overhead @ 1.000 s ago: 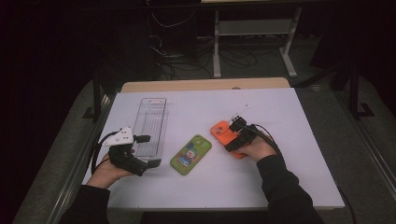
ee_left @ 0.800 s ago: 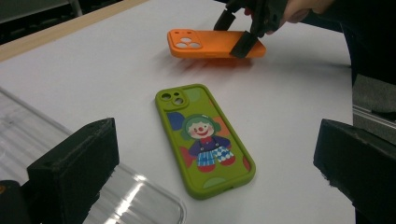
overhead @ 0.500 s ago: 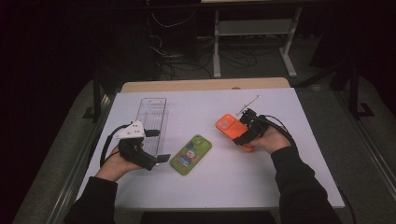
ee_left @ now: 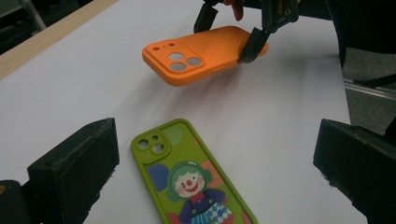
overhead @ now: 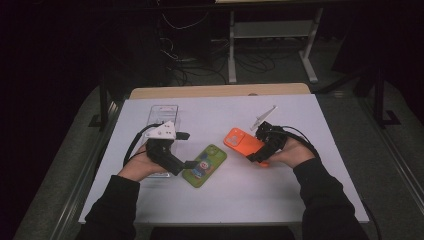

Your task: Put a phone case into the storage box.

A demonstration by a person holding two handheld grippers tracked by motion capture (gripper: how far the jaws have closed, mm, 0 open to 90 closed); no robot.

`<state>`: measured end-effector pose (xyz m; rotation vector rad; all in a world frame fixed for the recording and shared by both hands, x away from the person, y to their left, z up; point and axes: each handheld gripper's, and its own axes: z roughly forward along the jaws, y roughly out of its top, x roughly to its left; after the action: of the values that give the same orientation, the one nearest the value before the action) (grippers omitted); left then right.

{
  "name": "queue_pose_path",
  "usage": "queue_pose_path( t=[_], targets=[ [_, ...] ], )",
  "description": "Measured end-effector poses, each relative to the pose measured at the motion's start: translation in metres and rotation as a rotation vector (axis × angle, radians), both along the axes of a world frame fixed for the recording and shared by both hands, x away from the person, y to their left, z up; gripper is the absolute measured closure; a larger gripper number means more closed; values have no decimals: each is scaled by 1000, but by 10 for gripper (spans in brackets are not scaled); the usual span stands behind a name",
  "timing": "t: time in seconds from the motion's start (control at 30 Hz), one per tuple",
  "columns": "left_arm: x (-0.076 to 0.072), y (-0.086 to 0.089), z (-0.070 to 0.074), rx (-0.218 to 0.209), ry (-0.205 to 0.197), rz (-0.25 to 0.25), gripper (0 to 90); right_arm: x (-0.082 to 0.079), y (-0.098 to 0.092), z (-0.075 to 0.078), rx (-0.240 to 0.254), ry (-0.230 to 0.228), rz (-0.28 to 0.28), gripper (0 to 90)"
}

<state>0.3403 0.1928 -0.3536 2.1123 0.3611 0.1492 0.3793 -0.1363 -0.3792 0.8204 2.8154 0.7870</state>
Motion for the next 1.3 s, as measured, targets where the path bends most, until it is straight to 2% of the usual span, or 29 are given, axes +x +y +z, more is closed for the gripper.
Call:
queue_pose_path(
  t=[0.1, 0.13, 0.27, 0.47, 0.67, 0.73, 0.9, 1.1, 1.2, 1.3],
  targets=[
    [4, -8, 3, 15, -13, -6, 0, -2, 1, 0, 1, -1, 14, 151],
    [6, -11, 5, 7, -12, -6, 0, -4, 2, 1, 3, -13, 42, 151],
    [11, -21, 9, 7, -8, -39, 0, -8, 5, 1, -14, -15, 72, 152],
    [11, -30, 8, 4, -14, -83, 0, -12, 9, 2, -2, -20, 124, 152],
    [7, -38, 4, 41, -26, -114, 0, -20, 15, 4, -2, -36, 180, 151],
    [6, -39, 3, 50, -18, -123, 0, -26, 20, 4, -26, -56, 217, 152],
    [3, -47, -1, 64, -6, -152, 0, -32, 27, 1, -42, -51, 256, 152],
    [-1, -58, -9, 100, 9, -191, 0, -38, 37, -1, -48, -58, 330, 152],
    [-3, -61, -12, 144, 11, -204, 0, -41, 39, 0, -44, -52, 358, 152],
    [-4, -63, -14, 156, 15, -221, 0, -44, 43, 1, -49, -51, 386, 152]
  ],
)
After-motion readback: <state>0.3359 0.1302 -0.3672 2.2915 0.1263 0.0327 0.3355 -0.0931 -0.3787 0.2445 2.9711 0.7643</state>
